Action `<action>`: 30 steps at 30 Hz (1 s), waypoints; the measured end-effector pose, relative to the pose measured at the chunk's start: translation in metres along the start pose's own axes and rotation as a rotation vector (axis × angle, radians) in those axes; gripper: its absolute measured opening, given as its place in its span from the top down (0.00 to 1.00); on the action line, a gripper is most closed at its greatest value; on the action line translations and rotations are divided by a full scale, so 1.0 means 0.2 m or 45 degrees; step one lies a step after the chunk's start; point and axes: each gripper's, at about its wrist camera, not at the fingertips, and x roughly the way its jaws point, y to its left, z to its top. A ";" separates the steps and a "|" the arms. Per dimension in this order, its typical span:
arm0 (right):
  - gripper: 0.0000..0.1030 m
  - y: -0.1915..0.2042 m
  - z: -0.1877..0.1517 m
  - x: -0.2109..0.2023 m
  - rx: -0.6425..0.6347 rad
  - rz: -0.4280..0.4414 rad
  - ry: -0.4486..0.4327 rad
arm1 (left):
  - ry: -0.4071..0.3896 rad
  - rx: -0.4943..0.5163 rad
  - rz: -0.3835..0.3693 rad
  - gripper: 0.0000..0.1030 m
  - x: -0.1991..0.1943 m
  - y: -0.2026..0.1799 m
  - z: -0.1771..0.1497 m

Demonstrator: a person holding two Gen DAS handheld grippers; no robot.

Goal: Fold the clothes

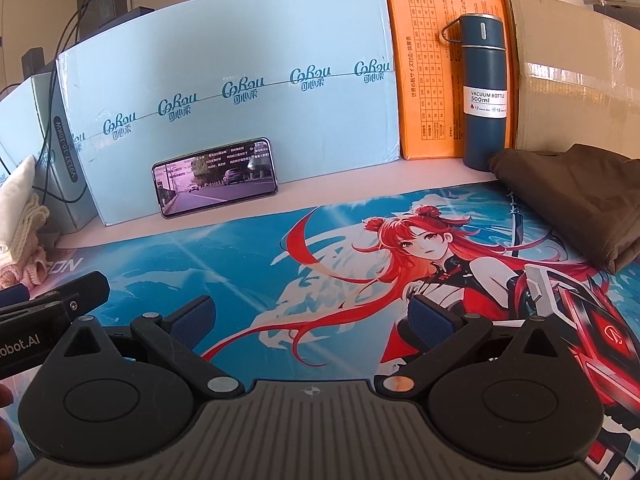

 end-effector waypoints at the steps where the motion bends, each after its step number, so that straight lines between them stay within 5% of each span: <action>1: 0.00 0.00 0.00 0.00 -0.001 0.000 -0.005 | 0.000 -0.006 0.013 0.00 0.01 -0.06 0.01; 10: 0.00 -0.01 -0.01 0.00 -0.006 -0.005 -0.047 | -0.020 -0.022 0.045 0.00 0.07 -0.20 -0.01; 13: 0.00 0.00 -0.01 -0.01 -0.062 -0.020 -0.198 | -0.026 -0.024 0.051 0.00 0.08 -0.22 -0.02; 30: 0.00 0.00 -0.01 -0.01 -0.021 -0.014 -0.097 | -0.035 -0.025 0.054 0.00 0.10 -0.24 -0.04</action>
